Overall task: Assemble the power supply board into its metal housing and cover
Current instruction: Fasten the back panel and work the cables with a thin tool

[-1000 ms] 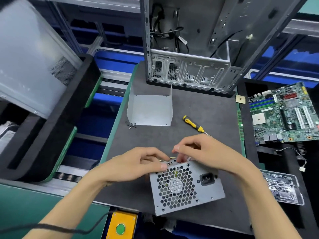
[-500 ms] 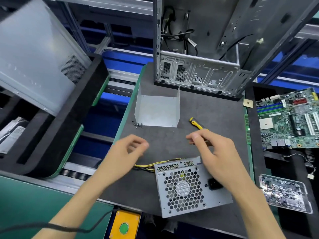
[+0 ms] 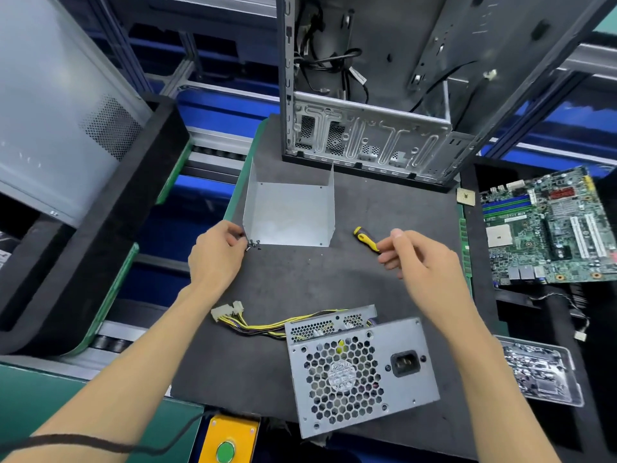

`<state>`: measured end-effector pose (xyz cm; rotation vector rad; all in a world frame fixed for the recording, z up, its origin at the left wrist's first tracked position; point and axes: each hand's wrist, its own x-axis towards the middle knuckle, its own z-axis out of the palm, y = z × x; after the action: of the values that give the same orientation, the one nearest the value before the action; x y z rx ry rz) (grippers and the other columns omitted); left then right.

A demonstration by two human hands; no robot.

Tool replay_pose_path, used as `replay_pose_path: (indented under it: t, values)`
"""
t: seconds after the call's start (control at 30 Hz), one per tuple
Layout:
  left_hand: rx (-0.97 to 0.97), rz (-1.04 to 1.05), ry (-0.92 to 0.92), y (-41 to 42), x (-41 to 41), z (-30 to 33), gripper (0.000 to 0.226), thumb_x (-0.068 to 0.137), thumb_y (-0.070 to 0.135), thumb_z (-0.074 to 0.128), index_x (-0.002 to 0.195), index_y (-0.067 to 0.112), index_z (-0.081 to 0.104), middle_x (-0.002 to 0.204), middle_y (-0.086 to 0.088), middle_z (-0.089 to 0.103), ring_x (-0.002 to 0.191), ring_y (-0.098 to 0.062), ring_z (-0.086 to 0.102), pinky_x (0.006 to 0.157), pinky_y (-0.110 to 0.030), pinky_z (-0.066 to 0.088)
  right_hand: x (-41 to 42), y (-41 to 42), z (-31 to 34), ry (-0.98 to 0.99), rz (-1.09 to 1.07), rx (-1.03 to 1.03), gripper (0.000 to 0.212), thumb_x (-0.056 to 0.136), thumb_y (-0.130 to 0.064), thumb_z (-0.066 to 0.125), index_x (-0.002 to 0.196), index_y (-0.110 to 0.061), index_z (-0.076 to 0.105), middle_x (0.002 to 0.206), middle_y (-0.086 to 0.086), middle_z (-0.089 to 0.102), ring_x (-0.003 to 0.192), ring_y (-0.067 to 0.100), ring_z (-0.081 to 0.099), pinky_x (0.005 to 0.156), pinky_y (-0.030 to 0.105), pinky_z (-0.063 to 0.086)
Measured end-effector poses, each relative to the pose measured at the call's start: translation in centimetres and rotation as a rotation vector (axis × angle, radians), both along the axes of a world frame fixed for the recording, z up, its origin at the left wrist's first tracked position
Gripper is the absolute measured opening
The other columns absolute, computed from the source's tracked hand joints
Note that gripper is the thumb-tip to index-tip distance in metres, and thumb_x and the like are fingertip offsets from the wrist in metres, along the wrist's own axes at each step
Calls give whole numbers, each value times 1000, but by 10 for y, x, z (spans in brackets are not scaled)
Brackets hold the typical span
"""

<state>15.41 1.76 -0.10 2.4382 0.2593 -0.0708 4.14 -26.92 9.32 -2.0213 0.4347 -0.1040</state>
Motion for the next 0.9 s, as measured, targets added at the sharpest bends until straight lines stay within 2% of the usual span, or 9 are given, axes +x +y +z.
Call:
replay_pose_path:
  t: [0.1,0.17,0.23,0.33,0.4,0.47,0.57,0.73,0.9]
  values:
    - [-48,-3,20,3,4,3,8,91,24,66,89,31,66,74,15,66,76,-22,67,74,-39,54,9,-17,-21,87,-37,-93,31,103,-39,53,82,-29,74,77,-14,75,80,18,70,80,43,58]
    - [-94,7,52,4,7,6,5,91,22,67,89,26,69,76,7,69,72,-28,70,77,-46,60,17,-25,-34,128,-56,-140,23,100,-36,58,83,-31,72,79,-11,75,83,10,70,81,37,56]
    - [-117,32,73,2,10,10,1,88,24,69,88,24,70,74,3,71,65,-29,71,75,-46,61,24,-28,-46,154,-63,-186,15,96,-32,62,83,-33,68,81,-10,74,81,-1,65,77,29,53]
    - [-74,35,93,0,14,12,4,85,29,71,85,26,68,76,2,72,73,-30,71,77,-45,60,36,-28,-59,202,-44,-241,6,94,-27,68,94,-32,65,88,-6,69,84,8,64,79,33,53]
    - [-16,42,84,-1,16,12,5,84,30,71,82,28,66,77,5,71,77,-26,69,77,-40,57,42,-28,-67,236,-4,-303,15,93,-28,71,106,-28,64,95,-1,62,92,19,61,77,33,47]
    - [8,52,79,-2,17,11,9,84,28,70,78,30,64,76,9,69,79,-23,66,72,-35,51,48,-27,-72,268,32,-351,27,92,-29,73,117,-24,63,100,1,58,99,23,58,76,32,42]
    - [-23,61,105,-1,19,10,16,85,26,69,73,32,62,75,14,66,78,-19,63,70,-32,45,53,-25,-76,314,59,-392,35,91,-31,75,122,-23,62,106,1,55,105,24,56,77,33,43]
    - [-250,175,75,6,20,13,8,82,19,69,76,23,72,69,6,70,70,-20,64,62,-28,49,57,-26,-77,317,69,-430,17,91,-26,72,108,-26,67,98,-3,55,105,25,57,72,33,41]
    - [-449,303,-95,9,16,43,5,75,20,68,78,21,72,68,1,73,61,-19,70,66,-36,59,62,-29,-62,225,-24,-316,5,90,-29,66,88,-26,62,80,-9,63,80,17,60,62,31,41]
